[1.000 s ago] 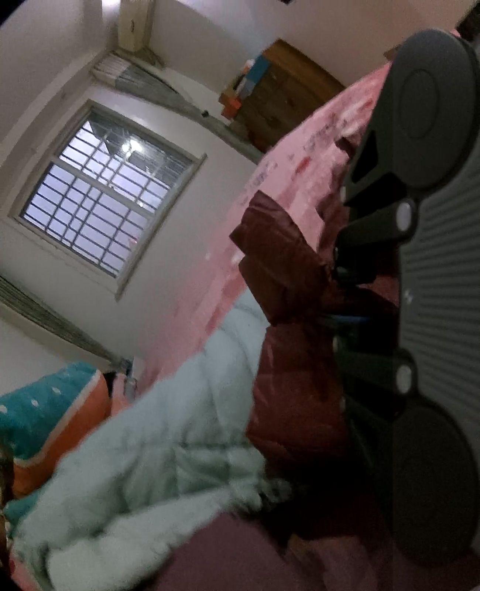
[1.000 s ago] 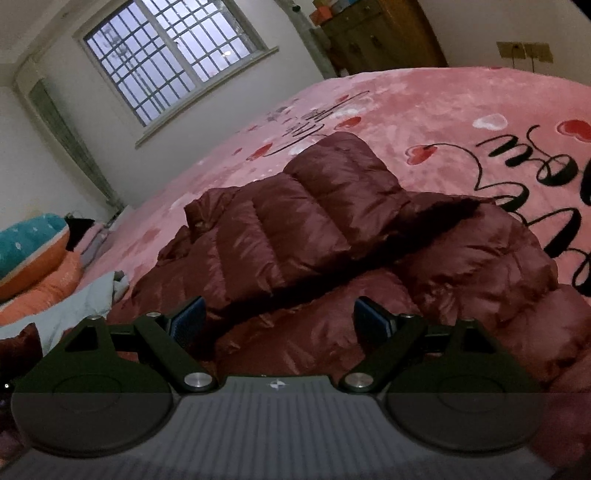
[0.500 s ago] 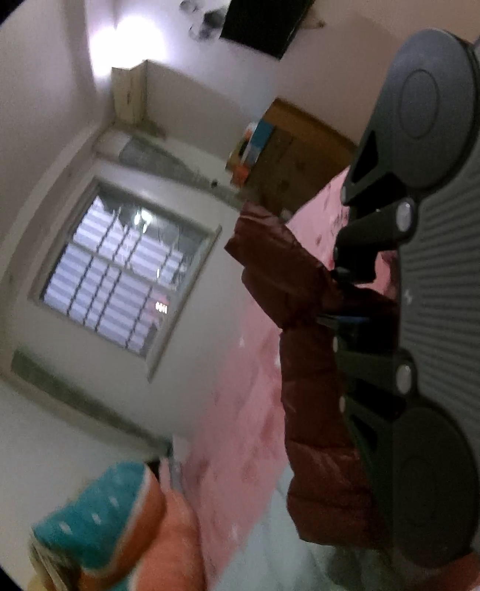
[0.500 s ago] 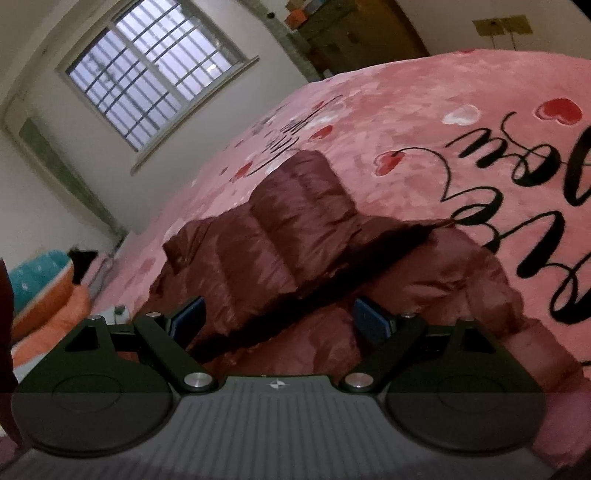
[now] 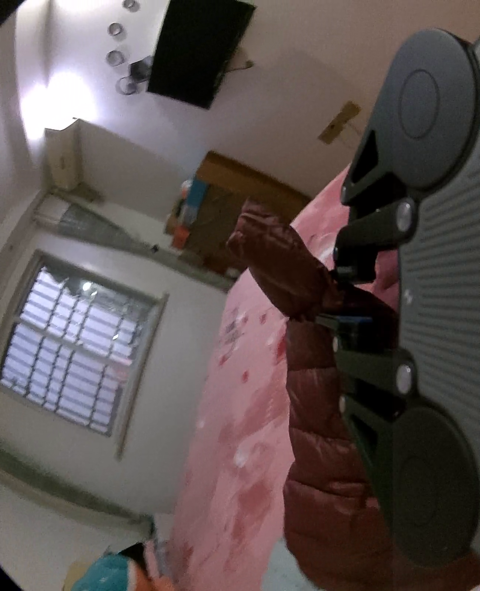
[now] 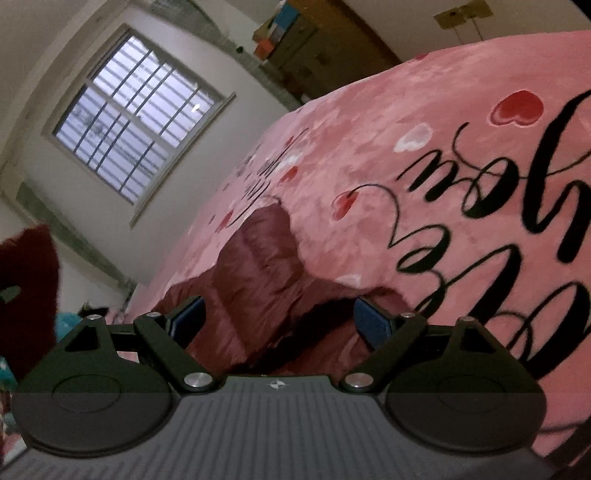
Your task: Fold large clothes
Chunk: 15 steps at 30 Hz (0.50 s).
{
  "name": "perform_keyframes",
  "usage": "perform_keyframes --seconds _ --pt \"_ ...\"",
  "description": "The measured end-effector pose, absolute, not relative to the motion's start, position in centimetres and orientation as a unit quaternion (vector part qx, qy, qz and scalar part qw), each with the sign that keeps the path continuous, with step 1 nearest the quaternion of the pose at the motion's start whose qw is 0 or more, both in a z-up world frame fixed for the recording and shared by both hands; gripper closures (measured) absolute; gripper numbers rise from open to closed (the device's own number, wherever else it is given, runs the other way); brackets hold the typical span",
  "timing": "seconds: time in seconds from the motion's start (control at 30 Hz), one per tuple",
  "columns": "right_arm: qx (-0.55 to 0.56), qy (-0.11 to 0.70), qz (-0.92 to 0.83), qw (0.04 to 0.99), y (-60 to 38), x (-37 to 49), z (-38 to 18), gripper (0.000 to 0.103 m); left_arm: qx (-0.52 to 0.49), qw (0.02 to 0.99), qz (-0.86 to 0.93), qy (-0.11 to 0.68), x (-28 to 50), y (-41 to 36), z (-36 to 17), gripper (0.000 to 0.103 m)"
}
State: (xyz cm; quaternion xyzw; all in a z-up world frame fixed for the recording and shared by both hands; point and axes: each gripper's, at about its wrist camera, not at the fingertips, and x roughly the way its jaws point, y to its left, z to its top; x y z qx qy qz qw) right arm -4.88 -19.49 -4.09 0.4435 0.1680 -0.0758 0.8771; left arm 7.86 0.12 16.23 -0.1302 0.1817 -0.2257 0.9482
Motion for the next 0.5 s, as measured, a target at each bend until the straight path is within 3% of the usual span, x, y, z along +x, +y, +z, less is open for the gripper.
perform_keyframes --seconds 0.5 --pt "0.467 0.162 -0.075 0.866 -20.4 -5.5 -4.3 0.000 -0.083 0.930 -0.241 0.263 9.9 -6.9 5.3 0.090"
